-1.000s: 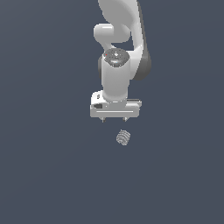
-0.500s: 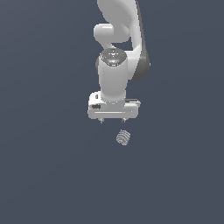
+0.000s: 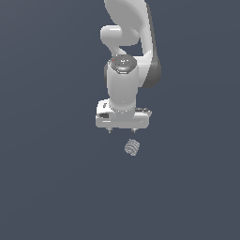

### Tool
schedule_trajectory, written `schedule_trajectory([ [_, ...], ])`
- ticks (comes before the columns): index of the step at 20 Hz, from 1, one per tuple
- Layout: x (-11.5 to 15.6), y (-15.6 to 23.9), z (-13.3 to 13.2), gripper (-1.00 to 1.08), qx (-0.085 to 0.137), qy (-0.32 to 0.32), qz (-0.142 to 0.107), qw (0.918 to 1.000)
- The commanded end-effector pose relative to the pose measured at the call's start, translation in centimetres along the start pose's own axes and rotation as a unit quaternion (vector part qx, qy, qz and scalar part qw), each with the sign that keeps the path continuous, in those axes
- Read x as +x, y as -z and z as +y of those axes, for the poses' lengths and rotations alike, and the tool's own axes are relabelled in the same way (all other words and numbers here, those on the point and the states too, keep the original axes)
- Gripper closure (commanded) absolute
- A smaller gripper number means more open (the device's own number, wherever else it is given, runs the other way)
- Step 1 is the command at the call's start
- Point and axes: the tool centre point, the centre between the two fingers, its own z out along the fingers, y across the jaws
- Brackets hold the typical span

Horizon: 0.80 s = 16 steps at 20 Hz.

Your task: Pick up the object and move it to a goal position.

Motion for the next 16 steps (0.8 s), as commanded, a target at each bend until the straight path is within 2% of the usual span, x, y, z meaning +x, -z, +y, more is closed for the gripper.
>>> schedule_trajectory([
  [1,0.1,-0.4,-0.3,-0.92,0.000,-0.013,-0.001,0.9999],
  [9,0.3,-2.7,-1.8,-0.92,0.000,-0.080,-0.005,0.9968],
  [16,0.5,-5.3,-3.4,-0.92,-0.002,-0.158,-0.010,0.9874],
])
